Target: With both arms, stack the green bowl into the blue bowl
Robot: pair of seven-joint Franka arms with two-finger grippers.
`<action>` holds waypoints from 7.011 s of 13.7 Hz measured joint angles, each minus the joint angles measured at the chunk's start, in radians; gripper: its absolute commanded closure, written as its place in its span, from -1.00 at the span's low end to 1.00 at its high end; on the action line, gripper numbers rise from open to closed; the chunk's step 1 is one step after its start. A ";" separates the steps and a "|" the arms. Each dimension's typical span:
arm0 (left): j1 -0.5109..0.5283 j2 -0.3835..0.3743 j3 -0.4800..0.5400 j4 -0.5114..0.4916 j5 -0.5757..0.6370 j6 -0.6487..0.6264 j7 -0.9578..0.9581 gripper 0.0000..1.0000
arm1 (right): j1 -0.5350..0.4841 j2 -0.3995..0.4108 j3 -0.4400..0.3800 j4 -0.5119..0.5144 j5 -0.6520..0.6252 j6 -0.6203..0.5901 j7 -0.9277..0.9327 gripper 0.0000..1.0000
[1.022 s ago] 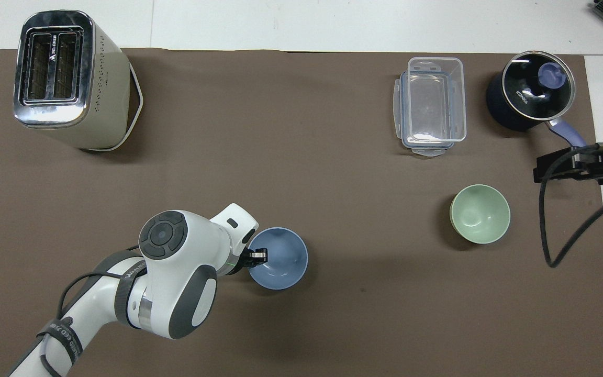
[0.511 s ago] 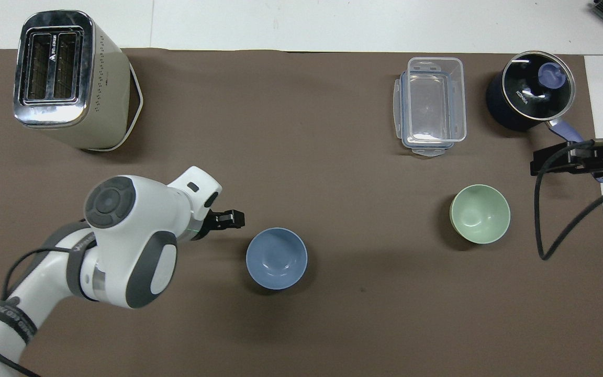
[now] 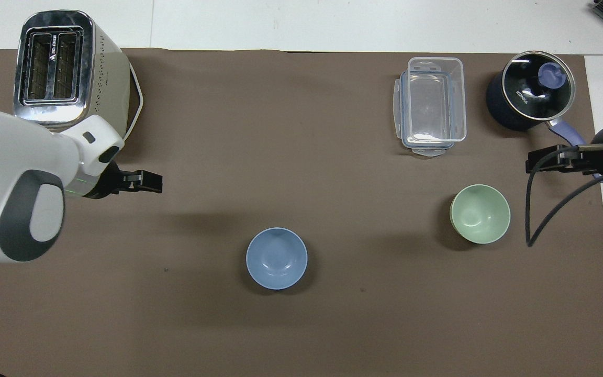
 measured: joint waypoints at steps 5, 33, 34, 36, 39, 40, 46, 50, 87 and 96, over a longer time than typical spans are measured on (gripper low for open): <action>0.074 -0.002 0.000 0.189 0.107 -0.214 0.068 -1.00 | -0.039 0.051 -0.001 -0.208 0.000 0.175 -0.019 -1.00; 0.074 -0.027 -0.007 0.364 0.184 -0.461 0.068 -1.00 | -0.076 0.053 0.009 -0.394 0.095 0.263 -0.084 1.00; 0.074 -0.027 -0.007 0.364 0.184 -0.461 0.068 -1.00 | -0.054 0.018 0.011 -0.391 0.118 0.225 -0.084 1.00; 0.074 -0.027 -0.007 0.364 0.184 -0.461 0.068 -1.00 | 0.009 -0.052 0.014 -0.390 0.137 0.175 -0.083 1.00; 0.074 -0.027 -0.007 0.364 0.184 -0.461 0.068 -1.00 | 0.135 -0.109 0.017 -0.392 0.146 0.150 -0.027 1.00; 0.074 -0.027 -0.007 0.364 0.184 -0.461 0.068 -1.00 | 0.184 -0.114 0.017 -0.392 0.148 0.150 0.011 1.00; 0.074 -0.027 -0.007 0.364 0.184 -0.461 0.068 -1.00 | 0.483 -0.093 0.024 -0.399 0.168 0.294 0.323 1.00; 0.074 -0.027 -0.007 0.364 0.184 -0.461 0.068 -1.00 | 0.611 -0.005 0.023 -0.398 0.169 0.433 0.483 1.00; 0.074 -0.027 -0.007 0.364 0.184 -0.461 0.068 -1.00 | 0.192 -0.107 -0.010 -0.125 -0.003 0.149 0.239 -1.00; 0.074 -0.027 -0.007 0.364 0.184 -0.461 0.068 -1.00 | 0.096 -0.020 -0.011 0.190 -0.004 -0.172 0.169 -1.00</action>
